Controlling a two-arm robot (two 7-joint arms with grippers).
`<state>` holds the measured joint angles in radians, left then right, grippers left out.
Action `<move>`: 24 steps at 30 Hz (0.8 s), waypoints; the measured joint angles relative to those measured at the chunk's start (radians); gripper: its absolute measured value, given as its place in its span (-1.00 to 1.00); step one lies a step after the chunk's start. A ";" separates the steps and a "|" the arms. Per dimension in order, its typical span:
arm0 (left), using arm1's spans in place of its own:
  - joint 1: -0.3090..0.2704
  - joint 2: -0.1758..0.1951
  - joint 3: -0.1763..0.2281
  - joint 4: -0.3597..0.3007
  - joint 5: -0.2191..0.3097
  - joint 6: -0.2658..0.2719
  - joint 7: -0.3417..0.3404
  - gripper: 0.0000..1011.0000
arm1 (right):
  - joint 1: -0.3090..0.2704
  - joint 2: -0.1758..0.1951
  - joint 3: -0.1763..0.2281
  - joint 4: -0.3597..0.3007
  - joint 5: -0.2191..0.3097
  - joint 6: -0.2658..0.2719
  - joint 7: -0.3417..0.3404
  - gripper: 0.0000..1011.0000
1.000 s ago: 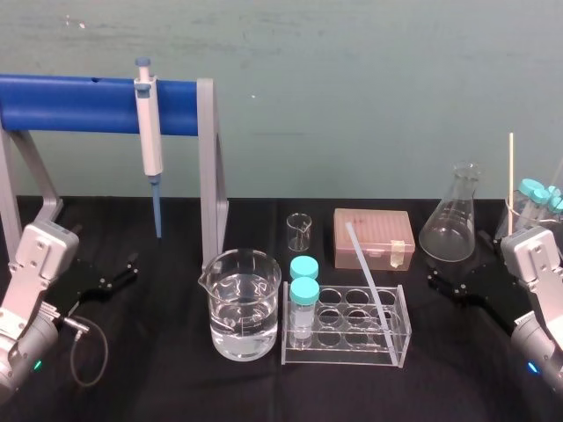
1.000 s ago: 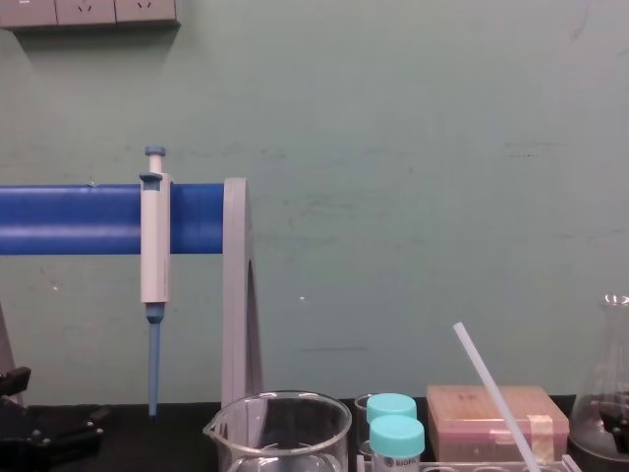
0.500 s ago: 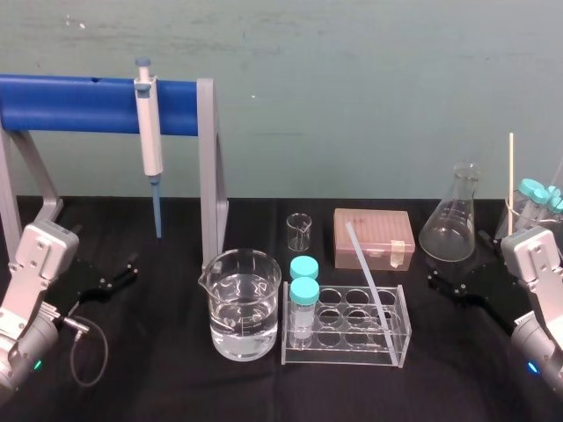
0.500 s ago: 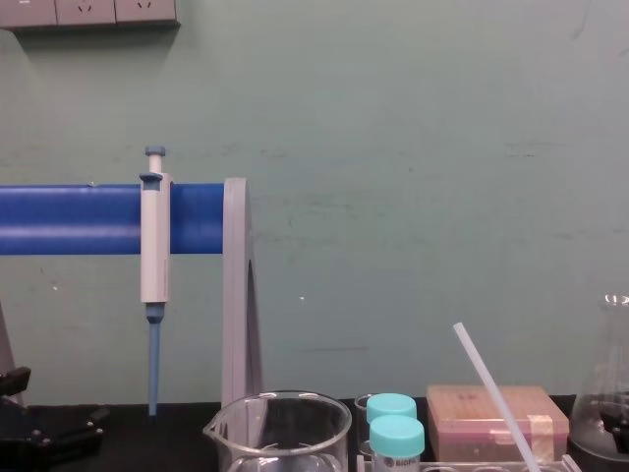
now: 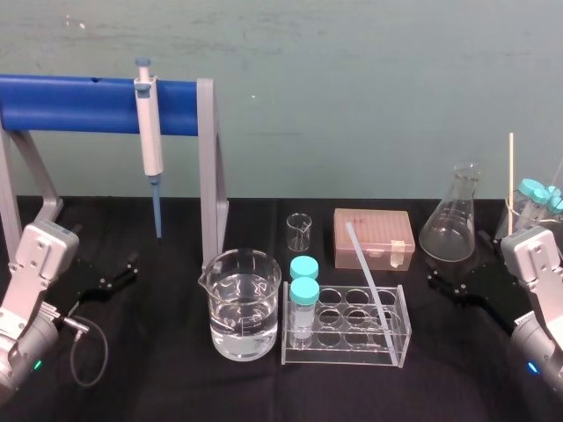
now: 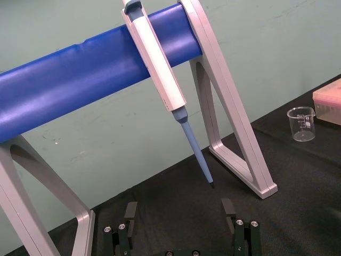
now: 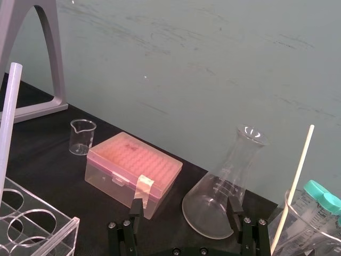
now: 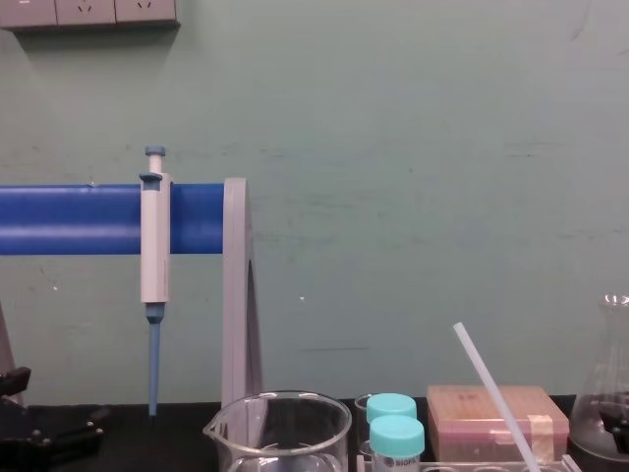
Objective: Pick up the stirring rod with one hand, then place it down.
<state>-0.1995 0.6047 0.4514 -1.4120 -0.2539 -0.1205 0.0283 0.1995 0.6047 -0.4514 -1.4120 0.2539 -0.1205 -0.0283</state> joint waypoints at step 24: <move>0.000 0.000 0.000 0.000 0.000 0.000 0.000 0.98 | 0.016 0.000 0.085 -0.057 0.124 0.099 0.110 0.98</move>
<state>-0.1995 0.6047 0.4514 -1.4120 -0.2539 -0.1205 0.0283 0.2153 0.6043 -0.3661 -1.4689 0.3783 -0.0219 0.0822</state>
